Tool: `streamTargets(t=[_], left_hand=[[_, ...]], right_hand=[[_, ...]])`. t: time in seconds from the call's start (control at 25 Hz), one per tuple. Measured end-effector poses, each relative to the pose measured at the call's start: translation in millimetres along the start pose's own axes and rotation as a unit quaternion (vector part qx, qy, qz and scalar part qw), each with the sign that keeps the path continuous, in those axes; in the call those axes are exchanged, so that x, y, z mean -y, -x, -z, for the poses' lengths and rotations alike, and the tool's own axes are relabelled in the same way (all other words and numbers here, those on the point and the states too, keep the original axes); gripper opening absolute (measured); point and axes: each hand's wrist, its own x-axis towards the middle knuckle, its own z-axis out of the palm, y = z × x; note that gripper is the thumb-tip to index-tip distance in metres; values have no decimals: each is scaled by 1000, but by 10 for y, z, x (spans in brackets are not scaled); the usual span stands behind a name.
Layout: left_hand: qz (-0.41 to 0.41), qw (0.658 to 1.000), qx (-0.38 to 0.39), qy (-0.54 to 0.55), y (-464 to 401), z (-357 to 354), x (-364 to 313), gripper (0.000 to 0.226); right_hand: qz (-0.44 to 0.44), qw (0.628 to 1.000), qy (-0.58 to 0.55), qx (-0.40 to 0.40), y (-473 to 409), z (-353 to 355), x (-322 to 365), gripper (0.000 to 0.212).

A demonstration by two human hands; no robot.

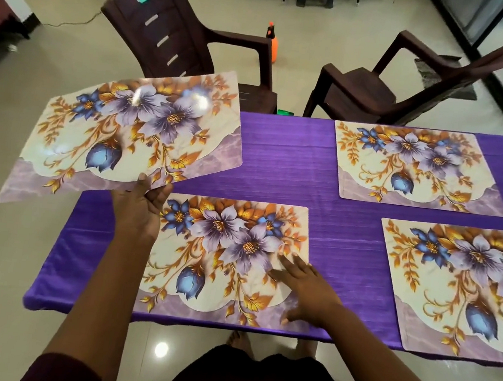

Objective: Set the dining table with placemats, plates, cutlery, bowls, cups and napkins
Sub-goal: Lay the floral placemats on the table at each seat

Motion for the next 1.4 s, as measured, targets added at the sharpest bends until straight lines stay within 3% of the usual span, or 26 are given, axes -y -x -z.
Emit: streamTargets(t=[0.04,0.12,0.2,0.28,0.32,0.36,0.4,0.56,0.72,0.92,1.12,1.24,1.32,1.4], left_hand=[[0,1000,6,-2,-18,1,3,35],[3,1000,16,-2,-53,-10,18,35],[4,999,30,-11,-55,-60,44,31],[6,998,47,-29,-51,-139,91,36],[10,998,55,-32,-49,-186,123,39],[15,997,65,-34,-41,-228,154,41],[21,996,79,-40,-42,-272,195,42],[54,991,104,-68,-286,-313,311,47],[31,998,-43,-41,-1042,-96,190,50],[15,972,-108,-207,-1889,105,91,67],[21,900,-109,-421,-2266,384,241,51],[12,831,-73,-551,-2279,432,411,42],[-18,765,-70,-640,-2234,349,477,51],[-49,713,-72,-696,-2148,187,512,79]], right_hand=[[-4,999,-25,-21,-6,64,49,94],[-29,967,-221,-124,-67,314,186,68],[-51,830,-512,-215,-178,740,353,37],[-36,687,-701,-189,-325,1206,495,33],[-23,649,-741,-173,-427,1407,540,36],[-14,634,-753,-173,-521,1579,591,37],[-15,635,-749,-188,-666,1693,607,37],[-102,712,-628,-297,-1150,1850,495,37],[-98,676,-661,-310,-1310,1920,206,24],[-122,672,-676,-278,-1687,1910,-44,15],[-176,699,-642,-261,-2196,1744,-169,19],[-279,759,-529,-257,-2304,1692,-363,37],[-328,800,-440,-242,-2239,1661,-485,48],[-346,819,-389,-242,-2137,1640,-538,62]])
